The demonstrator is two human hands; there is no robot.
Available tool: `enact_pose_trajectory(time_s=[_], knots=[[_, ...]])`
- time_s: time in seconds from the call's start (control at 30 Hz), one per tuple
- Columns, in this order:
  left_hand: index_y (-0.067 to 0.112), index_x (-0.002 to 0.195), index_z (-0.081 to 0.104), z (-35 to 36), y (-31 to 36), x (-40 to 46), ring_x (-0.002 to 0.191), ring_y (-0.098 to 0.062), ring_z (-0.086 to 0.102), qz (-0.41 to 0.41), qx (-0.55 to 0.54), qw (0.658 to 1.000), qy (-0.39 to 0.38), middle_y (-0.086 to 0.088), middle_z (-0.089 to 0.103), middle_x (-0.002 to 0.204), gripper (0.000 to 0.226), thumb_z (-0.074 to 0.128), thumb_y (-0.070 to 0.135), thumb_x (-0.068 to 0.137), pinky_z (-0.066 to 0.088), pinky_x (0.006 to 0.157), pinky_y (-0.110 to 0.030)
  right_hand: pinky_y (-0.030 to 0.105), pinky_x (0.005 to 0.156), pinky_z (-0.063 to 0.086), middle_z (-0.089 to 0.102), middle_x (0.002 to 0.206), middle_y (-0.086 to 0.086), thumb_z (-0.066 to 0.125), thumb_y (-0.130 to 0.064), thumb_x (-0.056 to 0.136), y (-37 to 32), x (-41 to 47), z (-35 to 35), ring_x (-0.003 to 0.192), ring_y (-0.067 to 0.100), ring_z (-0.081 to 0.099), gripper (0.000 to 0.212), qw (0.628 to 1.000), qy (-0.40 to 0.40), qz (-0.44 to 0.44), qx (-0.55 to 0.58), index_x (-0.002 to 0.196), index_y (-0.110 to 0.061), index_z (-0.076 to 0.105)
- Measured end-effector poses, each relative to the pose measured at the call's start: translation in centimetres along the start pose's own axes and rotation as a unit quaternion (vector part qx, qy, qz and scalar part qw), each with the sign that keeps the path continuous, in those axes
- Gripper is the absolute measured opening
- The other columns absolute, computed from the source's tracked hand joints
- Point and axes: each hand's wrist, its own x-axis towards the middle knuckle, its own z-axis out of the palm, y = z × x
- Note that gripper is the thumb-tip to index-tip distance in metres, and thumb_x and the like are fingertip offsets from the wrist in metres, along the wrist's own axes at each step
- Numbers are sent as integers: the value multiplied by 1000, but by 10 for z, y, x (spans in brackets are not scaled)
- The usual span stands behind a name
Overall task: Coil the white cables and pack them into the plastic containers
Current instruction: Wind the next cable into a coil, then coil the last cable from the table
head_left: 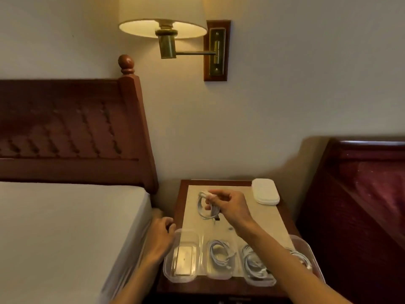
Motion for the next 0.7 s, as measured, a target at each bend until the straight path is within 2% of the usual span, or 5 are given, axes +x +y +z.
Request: enact_pose_trajectory(time_s=[0.07,0.13,0.23,0.37,0.7], knots=[[19,121,60,9,-30,-8,114,-21,58,-37,54,998,-13,-1,58,128,36,52,42,95,49,96,-35,33,75,61,75,87,-2,76,-22,82,32,-10,29,75,13,73,19,998,-5,-20,-63,99,-28,73],[18,129,56,16,-42,-19,114,-18,58,-63,45,997,-28,-2,56,133,46,48,49,97,46,94,-31,28,77,60,75,89,-7,77,-25,82,63,-18,57,77,8,71,25,989,-16,-55,-135,101,-39,70],[20,92,67,15,-40,-34,75,-8,63,-44,-15,998,-40,5,71,95,36,44,47,99,56,72,-32,28,75,56,75,97,-5,70,-28,86,106,-19,82,82,13,69,32,944,-38,-132,-301,118,-32,67],[27,83,65,18,-54,-41,76,-3,63,-24,-34,998,-50,12,66,82,31,41,33,103,55,77,-33,26,48,41,70,73,3,70,-12,75,156,-14,94,62,24,67,15,828,-103,-232,-499,86,-20,64],[21,106,70,35,-77,-30,89,-5,63,-6,-29,999,-23,5,69,103,31,40,27,103,53,82,-28,38,70,48,69,105,13,49,-17,92,177,1,104,93,33,65,19,785,-183,-196,-559,102,-12,65]])
